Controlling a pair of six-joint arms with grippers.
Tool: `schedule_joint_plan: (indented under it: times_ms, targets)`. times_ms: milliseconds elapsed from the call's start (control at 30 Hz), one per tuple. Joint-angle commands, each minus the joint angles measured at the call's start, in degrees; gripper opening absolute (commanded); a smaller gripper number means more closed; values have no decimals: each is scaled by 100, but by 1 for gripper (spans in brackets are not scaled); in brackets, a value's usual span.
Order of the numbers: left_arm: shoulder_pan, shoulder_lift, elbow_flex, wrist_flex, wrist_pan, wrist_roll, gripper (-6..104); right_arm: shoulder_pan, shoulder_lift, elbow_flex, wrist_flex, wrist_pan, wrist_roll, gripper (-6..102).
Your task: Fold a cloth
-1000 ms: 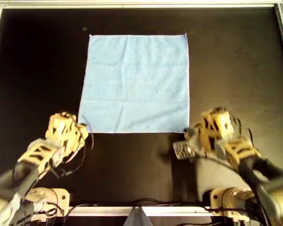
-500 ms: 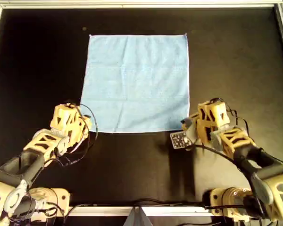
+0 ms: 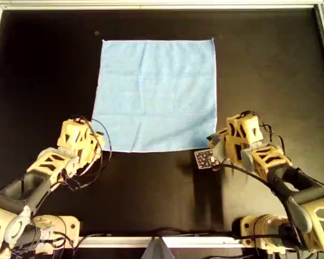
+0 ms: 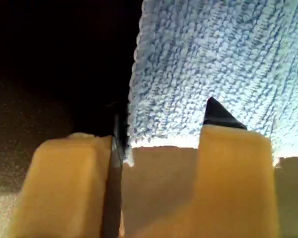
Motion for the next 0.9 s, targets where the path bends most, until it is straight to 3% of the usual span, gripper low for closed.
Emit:
schedule_joint_plan:
  times_ms: [0,267,367,533,667,800,867]
  targets:
    - [167,9,-70,-18,-35,-35,87,-53,202,-132,-18,-44,26,64]
    - [158,62,-88,-35,62,-35,66,-62,369,-167,-9,26,-18,66]
    - [149,-35,-88,-44,62,-35,65,-62,396,-141,-9,0,-62,65]
    - [158,-9,-79,-18,-26,-35,63,-62,325,-149,0,35,26,61]
    - [158,-9,-88,-18,-26,-35,54,-62,281,-185,-9,35,26,37]
    - [158,62,-97,-35,62,-44,29,-62,237,-343,-79,-44,35,5]
    - [158,70,-105,-79,70,-44,15,-62,185,-343,-79,-53,35,-5]
